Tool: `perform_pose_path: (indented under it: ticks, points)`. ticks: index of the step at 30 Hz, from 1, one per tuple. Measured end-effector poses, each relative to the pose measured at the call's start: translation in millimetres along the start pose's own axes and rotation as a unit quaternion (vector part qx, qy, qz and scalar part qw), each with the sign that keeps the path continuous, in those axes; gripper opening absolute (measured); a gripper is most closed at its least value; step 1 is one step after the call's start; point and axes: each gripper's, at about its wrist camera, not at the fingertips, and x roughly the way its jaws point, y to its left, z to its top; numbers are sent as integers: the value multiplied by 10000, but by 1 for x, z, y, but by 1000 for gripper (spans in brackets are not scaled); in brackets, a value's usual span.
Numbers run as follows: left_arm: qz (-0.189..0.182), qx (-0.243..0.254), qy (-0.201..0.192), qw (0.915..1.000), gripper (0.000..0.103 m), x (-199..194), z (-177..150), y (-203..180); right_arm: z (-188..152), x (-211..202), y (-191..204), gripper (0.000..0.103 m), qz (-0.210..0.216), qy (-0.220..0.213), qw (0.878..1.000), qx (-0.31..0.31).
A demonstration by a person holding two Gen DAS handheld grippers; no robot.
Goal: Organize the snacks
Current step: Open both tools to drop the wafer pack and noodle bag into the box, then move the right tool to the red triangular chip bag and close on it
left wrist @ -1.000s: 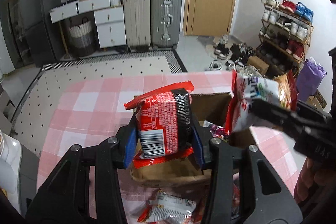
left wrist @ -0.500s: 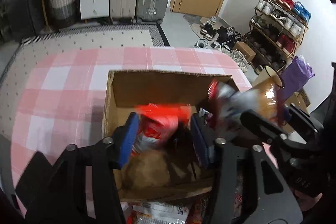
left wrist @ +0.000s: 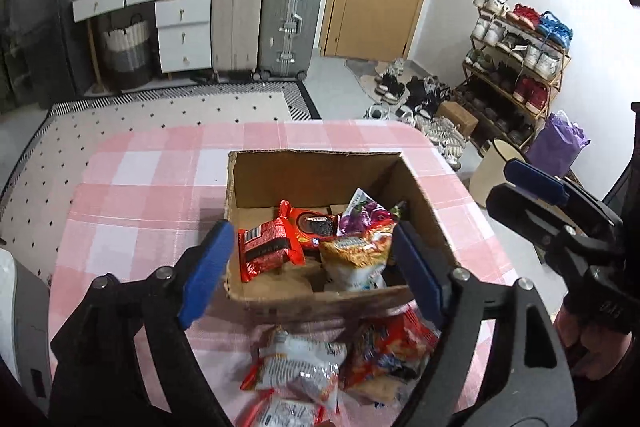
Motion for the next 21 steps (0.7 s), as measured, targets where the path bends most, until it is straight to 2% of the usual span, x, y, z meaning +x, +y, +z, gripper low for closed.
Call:
perform_pose_path:
  ticks: [3, 7, 9, 19, 21]
  points:
    - [88, 94, -115, 9999, 81, -29, -11, -9, -7, -25, 11, 69, 36, -106, 9999, -1]
    - [186, 222, -428, 9987, 82, -66, -31, -17, -21, -55, 24, 76, 114, -236, 9996, 44]
    - [225, 187, -550, 9981, 87, -84, -43, -21, -28, -69, 31, 78, 157, -300, 9994, 54]
    - [163, 81, -614, 9979, 90, -139, -83, -31, -67, -120, 65, 94, 393, -616, 9972, 129]
    - [261, 91, -707, 9971, 101, -148, -92, -33, -76, -128, 70, 97, 454, -658, 9967, 155]
